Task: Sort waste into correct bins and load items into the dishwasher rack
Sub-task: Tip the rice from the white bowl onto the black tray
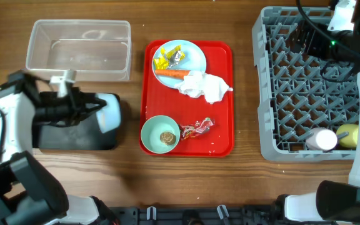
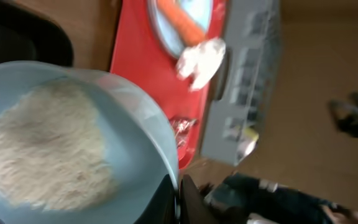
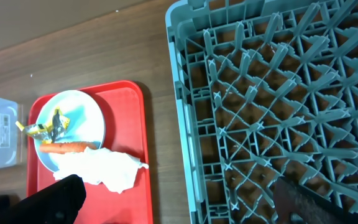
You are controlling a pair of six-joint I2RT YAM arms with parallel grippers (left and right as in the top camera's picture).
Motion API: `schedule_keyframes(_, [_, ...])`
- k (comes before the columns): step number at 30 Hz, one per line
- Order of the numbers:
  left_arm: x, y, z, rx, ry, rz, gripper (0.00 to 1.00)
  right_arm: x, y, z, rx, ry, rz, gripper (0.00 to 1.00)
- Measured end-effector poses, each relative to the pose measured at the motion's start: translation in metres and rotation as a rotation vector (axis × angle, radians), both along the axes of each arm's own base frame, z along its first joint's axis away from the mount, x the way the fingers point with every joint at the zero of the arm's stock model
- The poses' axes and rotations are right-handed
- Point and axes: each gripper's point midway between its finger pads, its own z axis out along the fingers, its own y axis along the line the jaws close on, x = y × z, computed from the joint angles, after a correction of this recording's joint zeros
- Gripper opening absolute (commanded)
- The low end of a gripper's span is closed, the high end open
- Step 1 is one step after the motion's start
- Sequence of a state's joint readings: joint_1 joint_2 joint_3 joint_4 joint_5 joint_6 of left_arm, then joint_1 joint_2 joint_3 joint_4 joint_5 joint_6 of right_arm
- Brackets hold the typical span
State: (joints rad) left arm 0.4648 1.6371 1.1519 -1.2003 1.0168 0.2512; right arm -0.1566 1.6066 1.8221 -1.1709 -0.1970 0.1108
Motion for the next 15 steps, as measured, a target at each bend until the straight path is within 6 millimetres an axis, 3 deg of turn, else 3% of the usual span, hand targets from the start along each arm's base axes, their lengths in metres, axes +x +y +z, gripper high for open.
schedule_keyframes(1, [-0.001,0.021,0.002,-0.047,-0.045,0.076,0.04,0.0,0.0,0.0,0.0,0.0,-0.001,1.0])
schedule_keyframes(4, [-0.001,0.051,0.016,-0.121,-0.159,0.188,0.04,0.0,0.0,0.0,0.003,0.0,-0.003,0.99])
schedule_keyframes(11, [0.009,0.058,0.055,-0.296,-0.328,0.256,0.04,-0.004,0.001,-0.003,0.009,0.021,-0.006,0.99])
schedule_keyframes(15, [0.012,0.059,0.068,-0.352,-0.372,0.27,0.04,-0.005,0.001,-0.003,0.009,0.023,-0.006,0.99])
